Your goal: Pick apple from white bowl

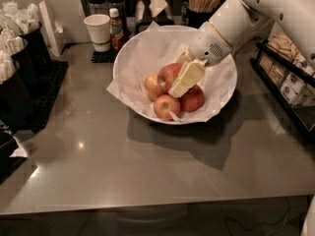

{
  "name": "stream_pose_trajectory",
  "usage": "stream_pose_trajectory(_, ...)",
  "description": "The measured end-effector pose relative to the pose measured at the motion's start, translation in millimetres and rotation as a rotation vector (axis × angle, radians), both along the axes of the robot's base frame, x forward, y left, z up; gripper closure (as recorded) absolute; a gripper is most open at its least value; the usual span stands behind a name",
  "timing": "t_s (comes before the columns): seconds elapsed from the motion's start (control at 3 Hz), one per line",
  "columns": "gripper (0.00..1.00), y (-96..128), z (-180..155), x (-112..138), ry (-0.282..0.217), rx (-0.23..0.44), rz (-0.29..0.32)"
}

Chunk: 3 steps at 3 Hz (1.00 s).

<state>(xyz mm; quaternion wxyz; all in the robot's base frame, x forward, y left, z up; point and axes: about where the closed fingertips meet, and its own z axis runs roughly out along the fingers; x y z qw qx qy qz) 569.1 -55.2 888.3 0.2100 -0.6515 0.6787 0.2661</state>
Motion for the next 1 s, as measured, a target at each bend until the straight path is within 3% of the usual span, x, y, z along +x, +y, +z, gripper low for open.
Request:
stream_pose_trajectory(0.33, 1.00, 1.0, 15.1, -12.9, -0.046, 0.034, 0.026)
stream_pose_trajectory(0.67, 1.00, -4.1, 37.9, -43.5, -0.093, 0.037, 0.026)
stream_pose_trajectory(1.0, 1.00, -20.0, 65.9, -91.1, -0.164, 0.022, -0.032)
